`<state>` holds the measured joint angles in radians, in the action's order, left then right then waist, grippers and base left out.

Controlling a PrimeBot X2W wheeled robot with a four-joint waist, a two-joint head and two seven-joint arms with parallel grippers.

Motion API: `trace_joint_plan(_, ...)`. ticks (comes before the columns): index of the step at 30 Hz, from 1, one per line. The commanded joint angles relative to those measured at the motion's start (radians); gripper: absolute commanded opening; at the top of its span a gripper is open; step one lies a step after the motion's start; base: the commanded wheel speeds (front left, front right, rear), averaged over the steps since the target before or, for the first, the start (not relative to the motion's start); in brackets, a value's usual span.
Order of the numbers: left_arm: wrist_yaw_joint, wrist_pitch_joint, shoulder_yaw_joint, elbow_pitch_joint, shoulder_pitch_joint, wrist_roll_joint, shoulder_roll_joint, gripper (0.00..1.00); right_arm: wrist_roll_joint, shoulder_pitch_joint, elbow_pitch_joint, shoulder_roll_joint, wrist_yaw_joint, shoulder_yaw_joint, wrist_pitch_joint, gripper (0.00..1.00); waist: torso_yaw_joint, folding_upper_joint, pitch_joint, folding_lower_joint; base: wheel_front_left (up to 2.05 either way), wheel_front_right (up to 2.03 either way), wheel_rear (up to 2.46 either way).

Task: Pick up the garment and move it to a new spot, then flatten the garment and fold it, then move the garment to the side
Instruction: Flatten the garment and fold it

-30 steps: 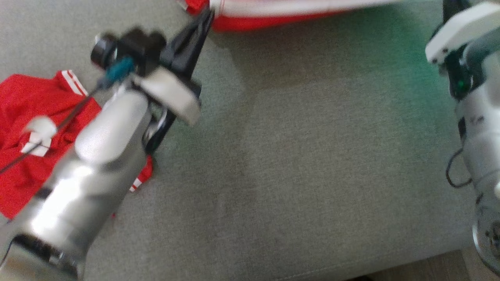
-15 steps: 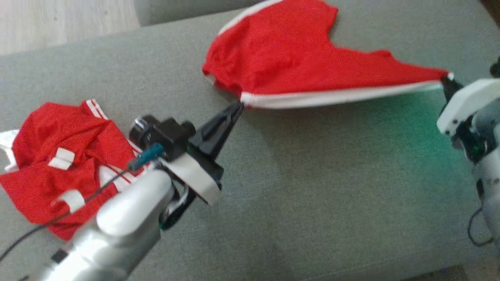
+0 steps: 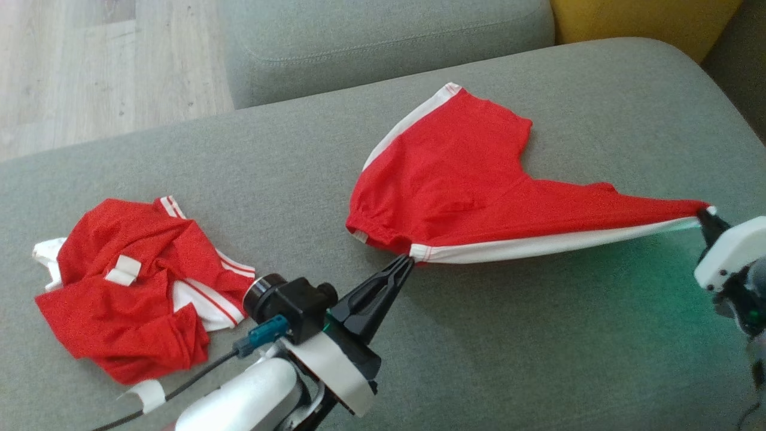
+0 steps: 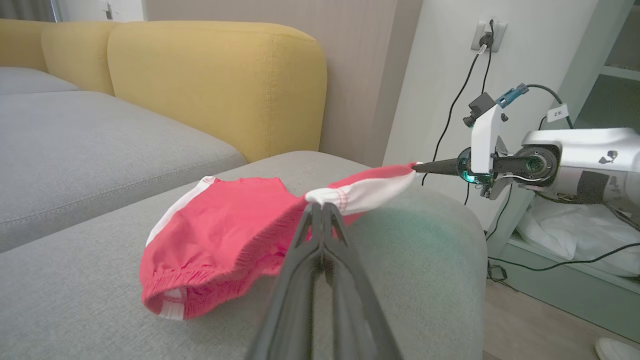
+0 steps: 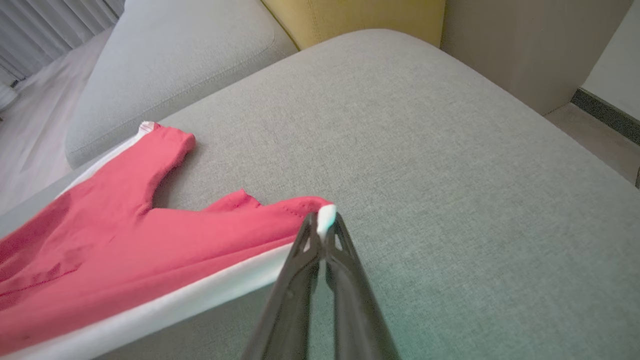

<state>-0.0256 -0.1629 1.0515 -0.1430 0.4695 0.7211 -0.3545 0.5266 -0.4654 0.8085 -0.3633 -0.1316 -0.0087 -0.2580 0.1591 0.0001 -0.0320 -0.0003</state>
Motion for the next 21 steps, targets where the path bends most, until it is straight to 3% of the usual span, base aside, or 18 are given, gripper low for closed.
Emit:
trace_joint_plan(1, -0.014, -0.002, -0.049, 0.03, 0.046, 0.009, -0.026, 0.0, -0.005, -0.022, -0.041, -0.04, 0.001, -0.008, -0.002, 0.0, -0.003, -0.0001, -0.003, 0.0003, 0.0, 0.0, 0.0)
trace_joint_plan(13, -0.031, 0.02, -0.056, 0.055, 0.099, 0.0, -0.011, 0.0, -0.172, -0.015, -0.26, 0.041, 0.001, -0.227, -0.047, 0.0, -0.064, -0.0001, -0.109, 0.0003, 0.0, 0.0, 0.0)
trace_joint_plan(21, -0.019, 0.021, -0.063, 0.03, 0.169, -0.012, 0.018, 0.0, -0.304, -0.15, -0.295, 0.103, 0.001, -0.262, -0.042, 0.0, -0.115, -0.0001, -0.191, 0.0003, 0.0, 0.0, 0.0)
